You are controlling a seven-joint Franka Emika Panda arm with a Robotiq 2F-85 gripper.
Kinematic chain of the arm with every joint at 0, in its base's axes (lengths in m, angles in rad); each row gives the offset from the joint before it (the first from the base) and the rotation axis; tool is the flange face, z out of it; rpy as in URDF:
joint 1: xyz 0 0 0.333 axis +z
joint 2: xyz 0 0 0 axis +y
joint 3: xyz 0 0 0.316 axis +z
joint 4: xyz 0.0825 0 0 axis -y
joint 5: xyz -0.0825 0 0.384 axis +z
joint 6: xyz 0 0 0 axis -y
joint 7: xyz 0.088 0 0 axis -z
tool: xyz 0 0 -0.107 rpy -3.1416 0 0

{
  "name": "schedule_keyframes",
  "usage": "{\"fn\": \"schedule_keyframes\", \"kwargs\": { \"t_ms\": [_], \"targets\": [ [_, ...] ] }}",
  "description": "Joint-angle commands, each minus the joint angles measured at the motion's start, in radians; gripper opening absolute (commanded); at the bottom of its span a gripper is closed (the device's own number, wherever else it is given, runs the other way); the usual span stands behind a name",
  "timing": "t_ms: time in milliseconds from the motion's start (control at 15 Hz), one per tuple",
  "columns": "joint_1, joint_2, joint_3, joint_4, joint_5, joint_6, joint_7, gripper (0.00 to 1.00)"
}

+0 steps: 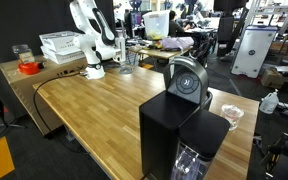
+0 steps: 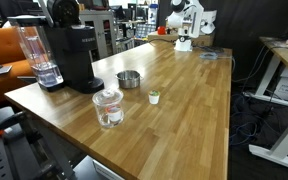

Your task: Remove the coffee pod from the coffee maker and put it on the table

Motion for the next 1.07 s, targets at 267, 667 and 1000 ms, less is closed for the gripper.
{"fn": "schedule_keyframes", "kwargs": {
  "t_ms": [267, 667, 1000],
  "targets": [
    [0.014, 0.073, -0.086, 0.101, 0.061, -0.138, -0.458, 1.0],
    [0.009, 0.08, -0.1, 0.095, 0.044, -0.12, -0.504, 1.0],
    [0.015, 0.089, -0.1, 0.108, 0.052, -0.141, -0.546, 1.0]
  ]
}}
